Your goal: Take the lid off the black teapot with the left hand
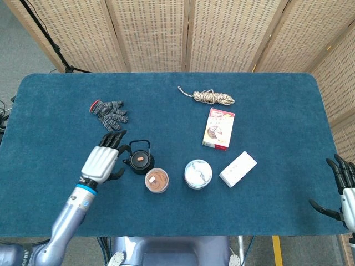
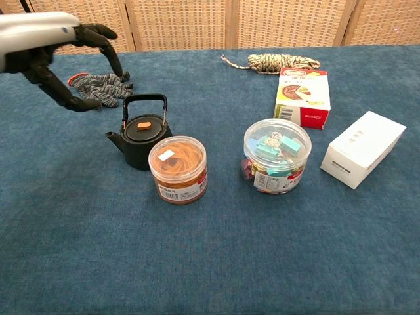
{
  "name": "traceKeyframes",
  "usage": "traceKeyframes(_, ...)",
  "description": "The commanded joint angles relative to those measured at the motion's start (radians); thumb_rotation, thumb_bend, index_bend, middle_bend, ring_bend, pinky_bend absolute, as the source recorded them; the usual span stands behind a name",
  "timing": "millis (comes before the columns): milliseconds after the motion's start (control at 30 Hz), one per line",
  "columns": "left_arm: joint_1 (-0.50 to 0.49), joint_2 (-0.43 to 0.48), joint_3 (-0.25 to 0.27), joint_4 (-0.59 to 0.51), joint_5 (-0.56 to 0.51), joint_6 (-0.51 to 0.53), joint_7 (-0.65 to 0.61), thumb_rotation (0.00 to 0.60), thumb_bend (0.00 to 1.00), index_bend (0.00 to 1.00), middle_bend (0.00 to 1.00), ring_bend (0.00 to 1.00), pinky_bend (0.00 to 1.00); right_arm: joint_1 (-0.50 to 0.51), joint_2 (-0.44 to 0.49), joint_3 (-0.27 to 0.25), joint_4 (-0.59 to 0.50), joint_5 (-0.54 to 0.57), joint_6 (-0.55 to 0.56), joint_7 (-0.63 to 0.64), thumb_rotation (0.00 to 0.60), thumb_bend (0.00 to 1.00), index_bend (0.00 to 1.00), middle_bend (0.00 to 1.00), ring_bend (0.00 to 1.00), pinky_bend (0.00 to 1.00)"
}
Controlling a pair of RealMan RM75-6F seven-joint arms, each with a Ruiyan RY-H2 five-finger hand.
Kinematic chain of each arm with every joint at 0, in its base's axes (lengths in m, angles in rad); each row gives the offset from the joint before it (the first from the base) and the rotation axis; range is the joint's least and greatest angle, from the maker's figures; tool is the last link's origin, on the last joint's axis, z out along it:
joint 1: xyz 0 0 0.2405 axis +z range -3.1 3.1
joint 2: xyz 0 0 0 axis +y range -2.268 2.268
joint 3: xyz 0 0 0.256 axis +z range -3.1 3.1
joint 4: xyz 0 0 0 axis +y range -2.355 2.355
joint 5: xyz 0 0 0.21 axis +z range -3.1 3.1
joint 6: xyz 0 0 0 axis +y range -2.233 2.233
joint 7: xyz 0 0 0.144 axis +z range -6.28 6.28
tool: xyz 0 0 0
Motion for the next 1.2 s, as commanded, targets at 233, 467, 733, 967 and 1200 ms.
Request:
traceKeyframes(233,-0.178,-0.289,-0.069,0.197,-0.226,0.159,0.167,0.6,0.33,0.42,0.0,0.0,0.0,0.005,0.014,0.004,0.01,0.017,-0.022,0.043,0.6,0.0,0.01,0.0,0.0,0.0)
traceKeyframes(467,-0.19,-0.331,-0.07,0.237,-0.248,0.201,0.173,0.6,0.35,0.43,0.0,0.0,0.0,0.006,0.019,0.007,0.015,0.024,-0.026,0.06,0.6,0.0,0.02,0.0,0.0,0.0)
traceKeyframes(733,-0.191,-0.354,-0.046,0.265,-0.241,0.22,0.178,0.6,0.35,0.44,0.0,0.0,0.0,0.005,0.02,0.006,0.016,0.023,-0.026,0.061,0.6,0.0,0.02,0.0,0.0,0.0)
traceKeyframes(967,-0.192,-0.387,-0.043,0.296,-0.246,0.249,0.187,0.6,0.36,0.46,0.0,0.0,0.0,0.005,0.02,0.007,0.017,0.023,-0.027,0.063,0.6,0.0,0.02,0.0,0.0,0.0)
traceKeyframes(1200,-0.191,-0.407,-0.049,0.322,-0.261,0.245,0.188,0.6,0.36,0.46,0.0,0.0,0.0,0.005,0.021,0.006,0.016,0.023,-0.028,0.066,0.6,0.0,0.02,0.0,0.0,0.0)
